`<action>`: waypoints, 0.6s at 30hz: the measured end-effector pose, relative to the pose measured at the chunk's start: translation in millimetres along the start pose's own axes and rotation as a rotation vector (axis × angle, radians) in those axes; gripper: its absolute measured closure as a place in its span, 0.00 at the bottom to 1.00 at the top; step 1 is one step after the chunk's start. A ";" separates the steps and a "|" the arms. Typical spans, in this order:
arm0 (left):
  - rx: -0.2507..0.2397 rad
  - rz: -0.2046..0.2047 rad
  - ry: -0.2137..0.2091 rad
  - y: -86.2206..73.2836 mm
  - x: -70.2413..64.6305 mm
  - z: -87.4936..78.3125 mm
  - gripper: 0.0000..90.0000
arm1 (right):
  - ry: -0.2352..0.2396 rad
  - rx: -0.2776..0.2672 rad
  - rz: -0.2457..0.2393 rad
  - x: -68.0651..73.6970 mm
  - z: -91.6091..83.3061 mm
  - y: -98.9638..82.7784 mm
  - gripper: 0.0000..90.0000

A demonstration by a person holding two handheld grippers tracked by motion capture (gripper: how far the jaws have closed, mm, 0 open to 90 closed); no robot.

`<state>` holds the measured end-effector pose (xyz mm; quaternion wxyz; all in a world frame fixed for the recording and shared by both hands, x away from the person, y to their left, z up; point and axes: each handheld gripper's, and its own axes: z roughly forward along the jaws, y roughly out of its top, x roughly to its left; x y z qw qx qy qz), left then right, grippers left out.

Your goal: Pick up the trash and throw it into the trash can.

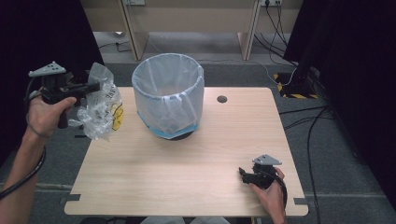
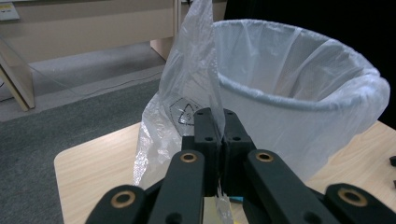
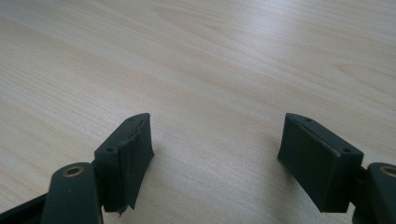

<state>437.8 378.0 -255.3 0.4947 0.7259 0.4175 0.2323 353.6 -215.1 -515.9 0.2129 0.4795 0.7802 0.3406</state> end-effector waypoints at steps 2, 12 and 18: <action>0.004 -0.002 -0.007 3.6 0.5 1.9 0.97 | 0.000 0.001 -0.001 -0.1 0.0 0.0 0.29; -0.010 0.000 -0.027 35.6 -2.6 14.9 0.97 | 0.000 -0.002 -0.007 -0.8 0.5 0.3 0.28; -0.014 0.035 -0.026 60.8 -16.8 28.1 0.97 | 0.001 -0.002 -0.007 -0.8 0.6 0.4 0.28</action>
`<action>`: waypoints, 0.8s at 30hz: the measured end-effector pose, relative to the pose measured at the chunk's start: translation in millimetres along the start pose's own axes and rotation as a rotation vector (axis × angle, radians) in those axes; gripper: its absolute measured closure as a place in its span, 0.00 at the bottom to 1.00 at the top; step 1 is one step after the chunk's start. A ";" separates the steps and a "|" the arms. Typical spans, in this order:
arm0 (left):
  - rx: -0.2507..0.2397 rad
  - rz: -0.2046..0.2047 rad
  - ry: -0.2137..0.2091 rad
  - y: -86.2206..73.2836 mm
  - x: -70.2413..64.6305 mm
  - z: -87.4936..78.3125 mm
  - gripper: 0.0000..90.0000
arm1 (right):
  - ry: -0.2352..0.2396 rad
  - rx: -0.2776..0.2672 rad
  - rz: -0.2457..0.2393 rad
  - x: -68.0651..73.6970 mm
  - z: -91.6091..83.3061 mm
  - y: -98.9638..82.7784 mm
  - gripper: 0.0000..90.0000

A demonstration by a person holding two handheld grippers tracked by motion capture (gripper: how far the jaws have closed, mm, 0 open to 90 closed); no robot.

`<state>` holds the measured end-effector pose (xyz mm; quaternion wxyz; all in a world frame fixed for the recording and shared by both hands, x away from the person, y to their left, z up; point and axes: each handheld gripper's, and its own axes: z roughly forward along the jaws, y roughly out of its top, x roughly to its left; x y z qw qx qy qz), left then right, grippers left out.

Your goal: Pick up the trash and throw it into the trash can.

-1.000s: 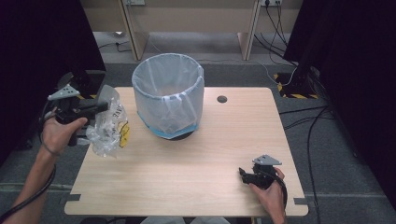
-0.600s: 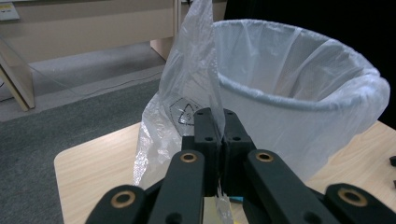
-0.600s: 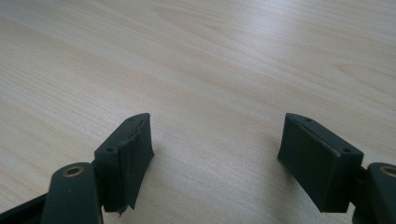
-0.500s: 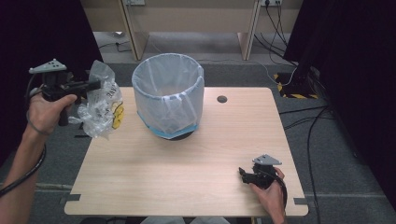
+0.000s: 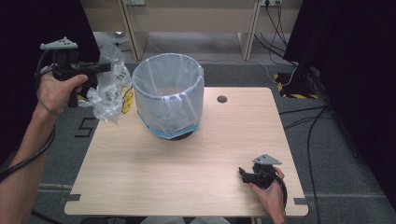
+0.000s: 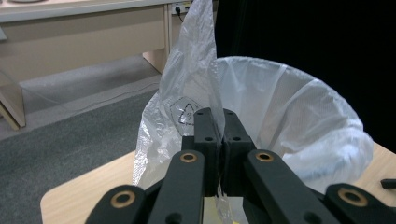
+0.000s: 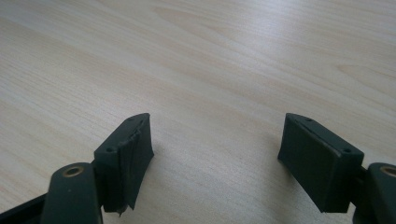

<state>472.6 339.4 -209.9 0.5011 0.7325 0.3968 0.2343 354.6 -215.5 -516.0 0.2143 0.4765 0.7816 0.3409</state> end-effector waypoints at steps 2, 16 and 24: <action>0.002 0.005 -0.001 4.0 -2.1 3.1 0.97 | 0.000 0.000 0.000 0.0 0.0 0.0 0.28; 0.034 0.047 0.004 47.4 -22.4 40.8 0.97 | 0.003 0.003 0.001 -0.2 -0.1 0.1 0.28; 0.052 0.091 0.007 59.8 -35.9 59.3 0.97 | 0.002 0.003 0.001 -0.2 -0.1 0.2 0.28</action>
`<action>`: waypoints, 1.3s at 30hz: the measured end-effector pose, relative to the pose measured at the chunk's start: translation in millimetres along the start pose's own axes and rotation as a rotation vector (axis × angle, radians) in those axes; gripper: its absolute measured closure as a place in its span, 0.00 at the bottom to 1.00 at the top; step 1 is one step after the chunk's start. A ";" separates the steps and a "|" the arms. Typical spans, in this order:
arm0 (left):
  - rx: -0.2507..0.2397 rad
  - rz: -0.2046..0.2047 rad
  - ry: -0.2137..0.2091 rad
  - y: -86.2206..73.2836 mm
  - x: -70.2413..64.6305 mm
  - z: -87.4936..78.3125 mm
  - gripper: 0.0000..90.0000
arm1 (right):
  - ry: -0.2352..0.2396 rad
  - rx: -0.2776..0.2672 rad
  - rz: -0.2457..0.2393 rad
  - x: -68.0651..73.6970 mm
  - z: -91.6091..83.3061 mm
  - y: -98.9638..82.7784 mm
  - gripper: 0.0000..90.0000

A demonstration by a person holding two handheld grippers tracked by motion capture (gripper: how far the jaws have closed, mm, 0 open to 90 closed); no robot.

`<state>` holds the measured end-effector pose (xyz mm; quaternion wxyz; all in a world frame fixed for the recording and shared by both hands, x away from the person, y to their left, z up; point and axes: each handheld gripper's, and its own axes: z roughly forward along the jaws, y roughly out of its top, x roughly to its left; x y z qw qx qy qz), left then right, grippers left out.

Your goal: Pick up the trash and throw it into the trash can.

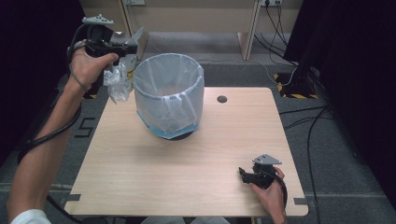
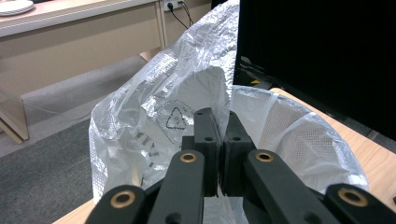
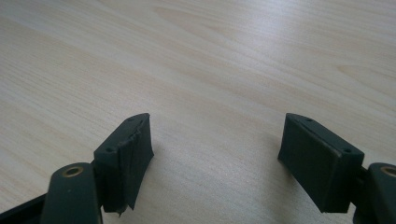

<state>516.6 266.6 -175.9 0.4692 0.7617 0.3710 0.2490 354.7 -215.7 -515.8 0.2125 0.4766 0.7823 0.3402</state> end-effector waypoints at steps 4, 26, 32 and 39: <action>0.010 0.019 -0.003 7.7 -8.4 8.0 0.97 | 0.001 -0.001 0.000 0.0 0.0 0.0 0.28; 0.096 0.066 -0.083 25.8 -62.6 73.5 0.96 | 0.003 -0.002 -0.003 -0.4 0.1 -0.1 0.28; 0.112 0.083 -0.101 27.4 -77.2 87.9 0.95 | 0.006 -0.002 -0.004 -0.6 0.0 -0.1 0.28; 0.138 0.080 -0.106 23.4 -82.2 100.4 0.94 | 0.008 -0.001 -0.008 -1.2 -0.2 -0.2 0.28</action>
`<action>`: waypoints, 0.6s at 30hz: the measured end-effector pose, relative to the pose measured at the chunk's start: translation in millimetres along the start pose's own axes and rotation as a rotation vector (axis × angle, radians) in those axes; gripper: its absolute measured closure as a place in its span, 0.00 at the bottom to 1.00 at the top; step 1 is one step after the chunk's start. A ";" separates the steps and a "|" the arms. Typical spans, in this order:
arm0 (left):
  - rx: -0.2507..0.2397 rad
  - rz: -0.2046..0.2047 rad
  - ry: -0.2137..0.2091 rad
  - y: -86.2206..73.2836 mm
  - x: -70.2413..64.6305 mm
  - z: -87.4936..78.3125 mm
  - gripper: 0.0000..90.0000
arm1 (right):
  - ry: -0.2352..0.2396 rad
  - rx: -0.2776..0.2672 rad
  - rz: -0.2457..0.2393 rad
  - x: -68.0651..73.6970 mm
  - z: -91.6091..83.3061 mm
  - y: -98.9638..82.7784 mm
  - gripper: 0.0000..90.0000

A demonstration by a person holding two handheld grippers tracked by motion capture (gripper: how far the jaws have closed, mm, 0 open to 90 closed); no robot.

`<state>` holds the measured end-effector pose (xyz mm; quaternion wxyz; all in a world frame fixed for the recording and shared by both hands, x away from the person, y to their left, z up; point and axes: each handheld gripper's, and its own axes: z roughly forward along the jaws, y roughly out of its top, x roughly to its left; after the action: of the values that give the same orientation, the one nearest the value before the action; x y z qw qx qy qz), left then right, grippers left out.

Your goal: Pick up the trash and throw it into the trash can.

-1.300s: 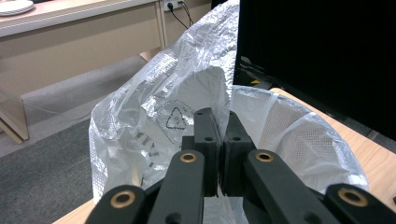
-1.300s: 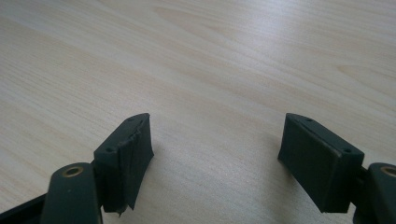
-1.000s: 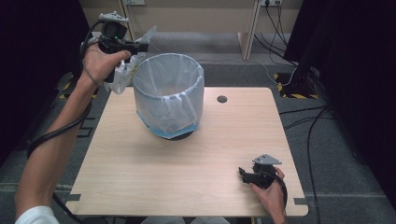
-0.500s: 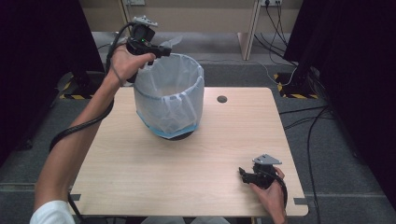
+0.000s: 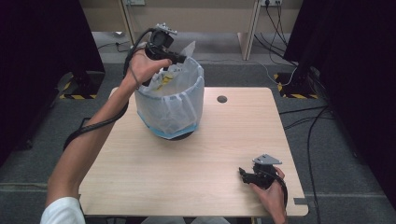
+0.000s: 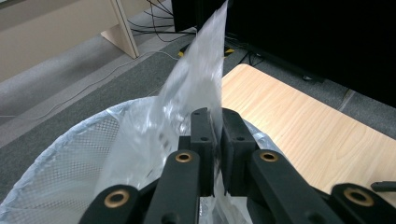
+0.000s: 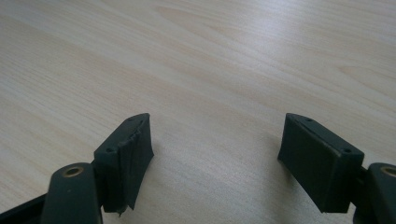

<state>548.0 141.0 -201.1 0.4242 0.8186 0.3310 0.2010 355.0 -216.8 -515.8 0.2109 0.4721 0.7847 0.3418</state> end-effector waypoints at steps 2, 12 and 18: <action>-0.006 0.001 -0.008 0.9 -2.1 0.4 0.94 | 0.000 0.000 0.000 -0.1 0.0 0.0 0.28; 0.009 -0.002 -0.010 0.5 -5.7 1.4 0.79 | 0.000 0.000 -0.003 -0.1 0.1 0.0 0.28; 0.014 -0.030 -0.006 -5.8 2.3 -1.3 0.68 | 0.000 0.000 -0.003 -0.1 0.0 0.0 0.28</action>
<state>546.7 145.8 -205.0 0.4225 0.8170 0.3433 0.1900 355.1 -217.0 -515.8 0.2113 0.4709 0.7855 0.3415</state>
